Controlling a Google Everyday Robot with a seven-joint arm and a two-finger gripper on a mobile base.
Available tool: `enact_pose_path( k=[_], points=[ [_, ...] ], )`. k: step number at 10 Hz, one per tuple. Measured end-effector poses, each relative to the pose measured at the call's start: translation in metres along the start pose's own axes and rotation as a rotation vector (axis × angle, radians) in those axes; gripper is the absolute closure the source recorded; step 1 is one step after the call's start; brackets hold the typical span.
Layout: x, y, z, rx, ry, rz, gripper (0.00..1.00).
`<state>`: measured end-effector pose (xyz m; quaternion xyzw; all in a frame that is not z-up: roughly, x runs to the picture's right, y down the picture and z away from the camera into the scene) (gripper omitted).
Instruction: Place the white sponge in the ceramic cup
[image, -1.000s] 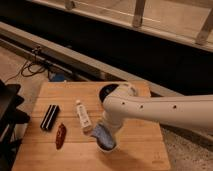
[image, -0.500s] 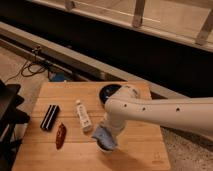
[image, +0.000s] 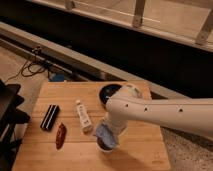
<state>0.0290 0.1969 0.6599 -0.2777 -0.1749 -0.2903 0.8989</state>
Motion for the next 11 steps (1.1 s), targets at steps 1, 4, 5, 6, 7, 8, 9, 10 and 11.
enact_pose_path(
  k=[1, 4, 5, 6, 7, 8, 9, 10, 11],
  points=[
    [0.002, -0.001, -0.003, 0.005, 0.004, 0.002, 0.24],
    [0.006, -0.001, -0.008, 0.005, 0.016, 0.003, 0.24],
    [0.010, -0.006, -0.016, 0.019, 0.042, 0.003, 0.24],
    [0.013, -0.008, -0.021, 0.026, 0.057, 0.004, 0.24],
    [0.019, -0.014, -0.038, 0.047, 0.089, 0.010, 0.24],
    [0.027, -0.022, -0.056, 0.073, 0.118, 0.020, 0.24],
    [0.037, -0.027, -0.075, 0.101, 0.147, 0.064, 0.24],
    [0.047, -0.029, -0.087, 0.124, 0.170, 0.105, 0.25],
    [0.055, -0.035, -0.097, 0.135, 0.177, 0.133, 0.33]
  ],
)
